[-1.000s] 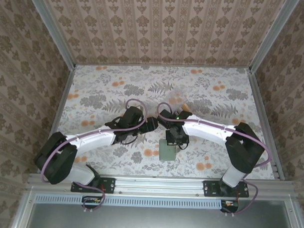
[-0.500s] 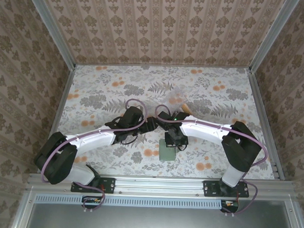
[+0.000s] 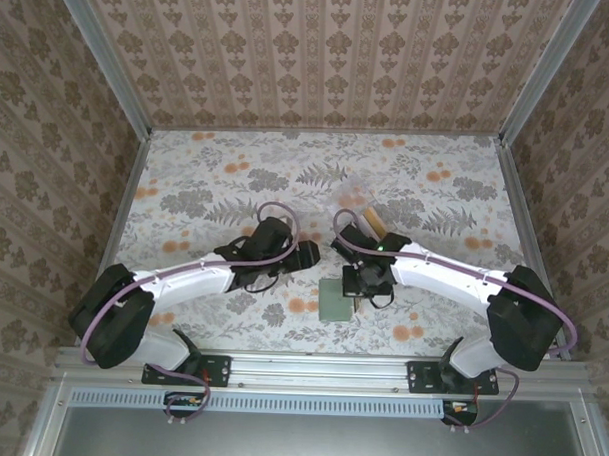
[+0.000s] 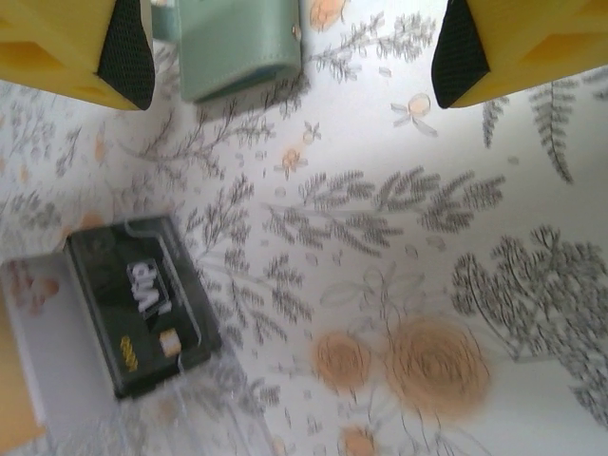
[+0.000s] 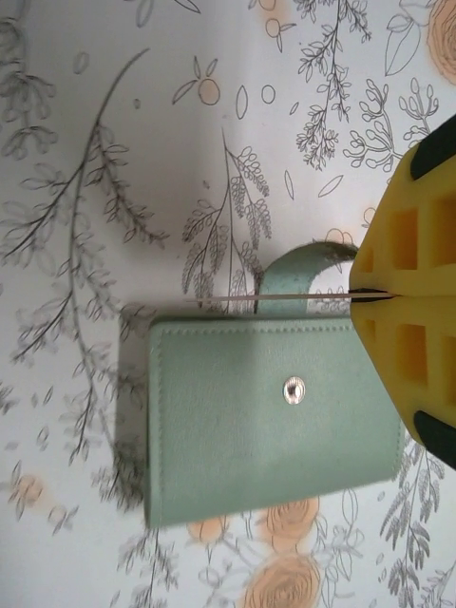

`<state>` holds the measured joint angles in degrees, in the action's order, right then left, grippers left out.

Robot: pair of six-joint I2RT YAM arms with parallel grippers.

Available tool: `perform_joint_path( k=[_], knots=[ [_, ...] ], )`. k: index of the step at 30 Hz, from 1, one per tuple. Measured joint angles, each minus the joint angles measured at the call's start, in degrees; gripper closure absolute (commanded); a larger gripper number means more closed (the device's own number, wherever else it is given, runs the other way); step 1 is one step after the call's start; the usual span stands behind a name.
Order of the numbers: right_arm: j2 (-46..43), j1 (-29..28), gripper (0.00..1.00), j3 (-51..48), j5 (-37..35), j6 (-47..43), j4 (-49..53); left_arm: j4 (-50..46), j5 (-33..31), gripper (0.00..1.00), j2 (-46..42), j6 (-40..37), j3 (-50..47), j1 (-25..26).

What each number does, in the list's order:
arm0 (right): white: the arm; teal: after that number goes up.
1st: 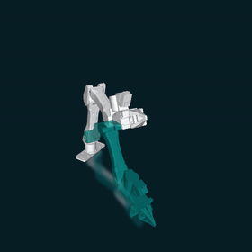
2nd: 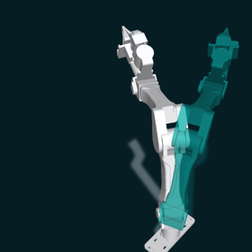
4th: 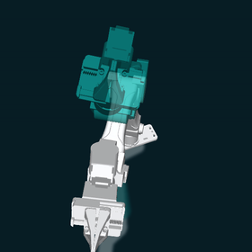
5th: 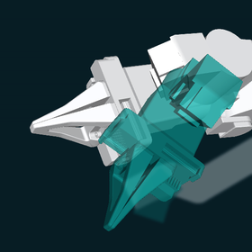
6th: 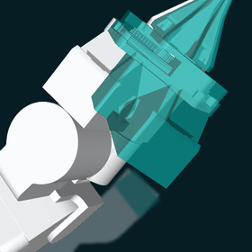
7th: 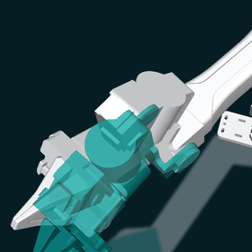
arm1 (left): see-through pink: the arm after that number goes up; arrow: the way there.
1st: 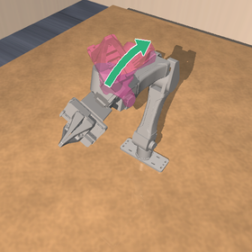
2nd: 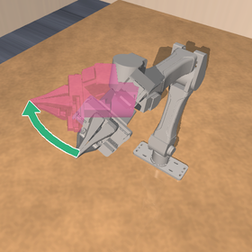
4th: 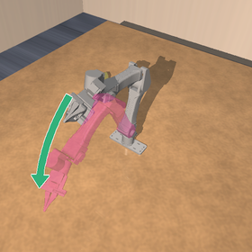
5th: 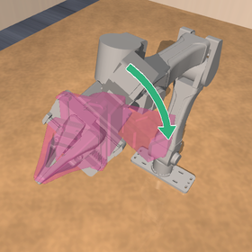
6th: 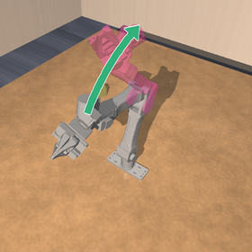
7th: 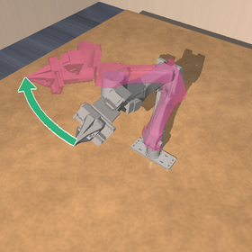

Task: Put the credit cards into the card holder
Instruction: Open the card holder at the bottom-center of the table.

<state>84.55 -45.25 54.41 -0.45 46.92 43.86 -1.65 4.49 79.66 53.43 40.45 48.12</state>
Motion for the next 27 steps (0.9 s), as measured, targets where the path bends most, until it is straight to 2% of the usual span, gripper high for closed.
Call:
perform_joint_path(
  k=[9,14,19,27],
  knots=[
    [-3.54,5.51,0.98,-6.64,4.31,-0.70,-4.55,-12.20,-4.55,0.20,4.37,-1.73,10.21,8.31],
    [-8.13,9.33,0.98,-9.07,6.58,-1.57,-5.05,-16.41,-6.05,0.21,8.85,-1.90,13.46,10.75],
    [-8.59,10.95,0.98,-10.82,6.95,-2.23,-5.09,-18.80,-6.75,0.19,11.06,-2.10,15.65,12.13],
    [-9.40,11.80,0.99,-13.31,7.23,-2.80,-6.80,-22.56,-7.61,0.05,15.41,-2.25,21.27,13.29]
  ],
)
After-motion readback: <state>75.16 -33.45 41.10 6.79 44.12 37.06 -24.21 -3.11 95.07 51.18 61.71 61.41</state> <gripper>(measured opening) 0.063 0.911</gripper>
